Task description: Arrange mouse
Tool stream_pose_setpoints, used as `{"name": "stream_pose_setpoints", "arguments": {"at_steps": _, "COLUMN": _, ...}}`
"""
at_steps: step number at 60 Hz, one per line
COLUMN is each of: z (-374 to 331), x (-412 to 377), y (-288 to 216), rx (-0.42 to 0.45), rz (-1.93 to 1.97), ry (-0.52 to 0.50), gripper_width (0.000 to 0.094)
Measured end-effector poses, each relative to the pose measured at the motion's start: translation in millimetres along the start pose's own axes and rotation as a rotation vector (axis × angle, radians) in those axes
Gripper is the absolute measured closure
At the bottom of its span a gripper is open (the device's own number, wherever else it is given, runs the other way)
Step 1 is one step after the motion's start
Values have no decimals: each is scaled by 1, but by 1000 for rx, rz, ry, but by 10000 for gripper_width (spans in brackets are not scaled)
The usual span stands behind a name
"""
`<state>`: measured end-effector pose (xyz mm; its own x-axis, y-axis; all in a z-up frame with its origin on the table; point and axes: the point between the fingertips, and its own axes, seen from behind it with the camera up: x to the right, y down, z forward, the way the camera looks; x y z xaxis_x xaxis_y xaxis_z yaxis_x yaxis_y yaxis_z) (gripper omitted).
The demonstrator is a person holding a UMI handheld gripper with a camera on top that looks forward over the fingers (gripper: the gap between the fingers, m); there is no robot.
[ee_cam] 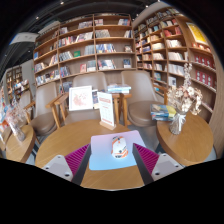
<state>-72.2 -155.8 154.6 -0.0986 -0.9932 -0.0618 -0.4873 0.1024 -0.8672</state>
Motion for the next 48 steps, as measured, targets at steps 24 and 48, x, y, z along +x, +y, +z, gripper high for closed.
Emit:
{"name": "stream_pose_setpoints", "arguments": {"at_steps": 24, "z": -170, "x": -33, "y": 65, "rx": 57, "rz": -57, "ry": 19, "gripper_width": 84}}
{"name": "stream_pose_setpoints", "arguments": {"at_steps": 48, "z": -204, "x": -72, "y": 133, "rx": 7, "rz": -112, "ry": -30, "gripper_width": 91}}
